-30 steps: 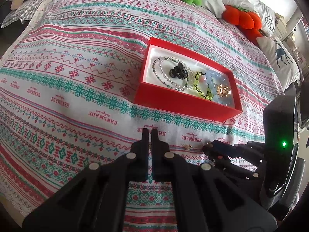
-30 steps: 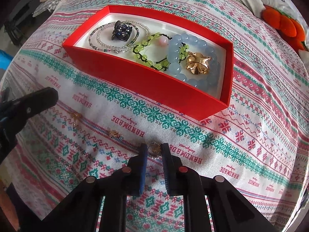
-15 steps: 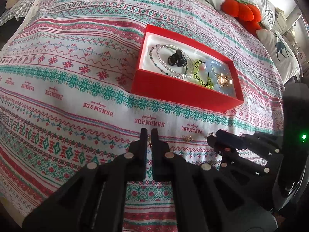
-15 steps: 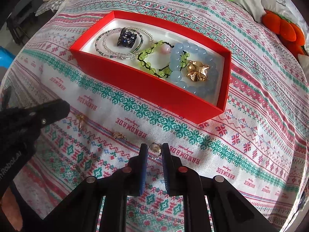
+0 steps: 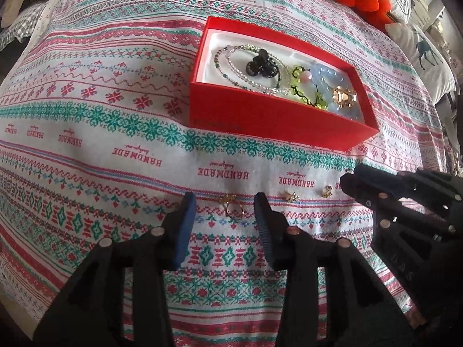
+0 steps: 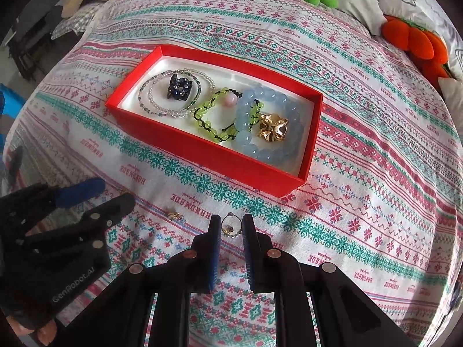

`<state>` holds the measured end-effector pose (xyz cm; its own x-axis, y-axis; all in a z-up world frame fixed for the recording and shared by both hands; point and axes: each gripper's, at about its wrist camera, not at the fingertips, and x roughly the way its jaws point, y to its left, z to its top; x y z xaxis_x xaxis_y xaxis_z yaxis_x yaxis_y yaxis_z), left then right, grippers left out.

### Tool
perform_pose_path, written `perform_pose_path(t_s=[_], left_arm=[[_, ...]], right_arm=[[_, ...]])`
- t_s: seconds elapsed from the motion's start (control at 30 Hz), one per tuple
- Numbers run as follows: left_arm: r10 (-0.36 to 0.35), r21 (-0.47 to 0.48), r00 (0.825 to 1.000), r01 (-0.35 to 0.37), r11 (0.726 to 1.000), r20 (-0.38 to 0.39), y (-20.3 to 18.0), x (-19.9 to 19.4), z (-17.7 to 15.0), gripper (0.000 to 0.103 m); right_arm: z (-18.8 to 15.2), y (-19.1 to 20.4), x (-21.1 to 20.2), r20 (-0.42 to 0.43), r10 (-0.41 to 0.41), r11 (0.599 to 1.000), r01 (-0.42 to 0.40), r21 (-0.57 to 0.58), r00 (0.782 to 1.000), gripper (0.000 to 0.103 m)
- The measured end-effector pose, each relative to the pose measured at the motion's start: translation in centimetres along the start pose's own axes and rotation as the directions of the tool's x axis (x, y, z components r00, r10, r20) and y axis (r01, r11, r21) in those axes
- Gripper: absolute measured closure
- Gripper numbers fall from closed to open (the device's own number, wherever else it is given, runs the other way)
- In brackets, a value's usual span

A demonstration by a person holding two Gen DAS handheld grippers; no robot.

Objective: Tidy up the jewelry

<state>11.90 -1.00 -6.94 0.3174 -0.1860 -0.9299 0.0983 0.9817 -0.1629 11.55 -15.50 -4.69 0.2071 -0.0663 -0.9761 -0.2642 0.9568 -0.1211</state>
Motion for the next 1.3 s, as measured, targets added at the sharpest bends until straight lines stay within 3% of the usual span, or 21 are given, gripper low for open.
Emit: perform_pose_path(t_s=[0.03,0.07,0.23,0.67,0.93,1.3], left_arm=[[0.008,0.011,1.0,-0.008,1.0,0.002,-0.2,0.1,0.1,0.084],[0.011,0.018,1.0,-0.011,1.0,0.001,-0.4,0.4,0.1,0.092],[0.034,0.03,0.999,-0.034,0.999,0.006,-0.6,1.1,0.4,0.099],[-0.043,-0.066,0.995,0.049,0.997,0.089,1.8,-2.4,1.8,0.101],[-0.158,-0.103,0.961,0.185,0.977,0.228,3.0,-5.9,3.2,0.101],[-0.204,-0.145,0.948,0.243,0.959,0.244,3.1,-4.9,4.9,0.101]], right_arm=[[0.0,0.0,-0.1,0.002,0.001,1.0,-0.002,0.002,1.0,0.088],[0.0,0.0,-0.1,0.003,0.001,1.0,-0.001,0.003,1.0,0.088],[0.4,-0.4,0.1,0.005,-0.002,1.0,0.002,0.005,1.0,0.088],[0.8,-2.0,-1.1,0.044,0.027,0.998,-0.029,0.049,0.999,0.088],[1.3,-4.2,-2.9,0.126,0.077,0.986,-0.094,0.138,0.989,0.088],[2.6,-6.4,-3.2,0.223,0.112,0.942,-0.175,0.286,0.968,0.088]])
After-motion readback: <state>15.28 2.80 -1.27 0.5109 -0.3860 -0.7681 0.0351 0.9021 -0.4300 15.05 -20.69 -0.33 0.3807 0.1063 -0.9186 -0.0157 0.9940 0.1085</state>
